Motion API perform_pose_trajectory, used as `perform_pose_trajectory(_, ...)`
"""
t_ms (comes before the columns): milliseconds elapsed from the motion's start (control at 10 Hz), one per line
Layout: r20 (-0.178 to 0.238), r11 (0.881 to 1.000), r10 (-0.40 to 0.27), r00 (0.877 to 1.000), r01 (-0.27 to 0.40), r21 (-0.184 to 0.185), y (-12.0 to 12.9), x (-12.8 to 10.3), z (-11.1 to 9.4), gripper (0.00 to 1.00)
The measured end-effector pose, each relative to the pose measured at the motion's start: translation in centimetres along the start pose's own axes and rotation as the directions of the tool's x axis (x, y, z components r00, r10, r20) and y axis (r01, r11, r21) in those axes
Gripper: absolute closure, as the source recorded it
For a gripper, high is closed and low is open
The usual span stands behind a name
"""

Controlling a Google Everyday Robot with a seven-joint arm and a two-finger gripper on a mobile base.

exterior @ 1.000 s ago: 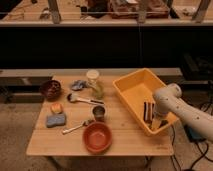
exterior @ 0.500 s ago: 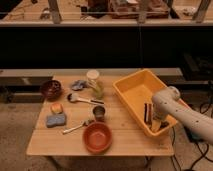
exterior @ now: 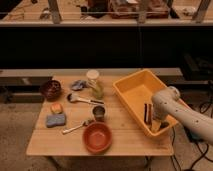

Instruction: Place pepper in paper cup

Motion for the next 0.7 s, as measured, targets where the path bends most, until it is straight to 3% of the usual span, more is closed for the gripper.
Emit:
perform_pose_trajectory(200,-0.001,1.0,0.0,1.0,0.0,0.002,-0.06,0.02,-0.06,0.23)
perform_pose_trajectory(700,0.002,1.0,0.001,1.0,-0.001,-0.002,0.07,-0.14,-0.7,0.73)
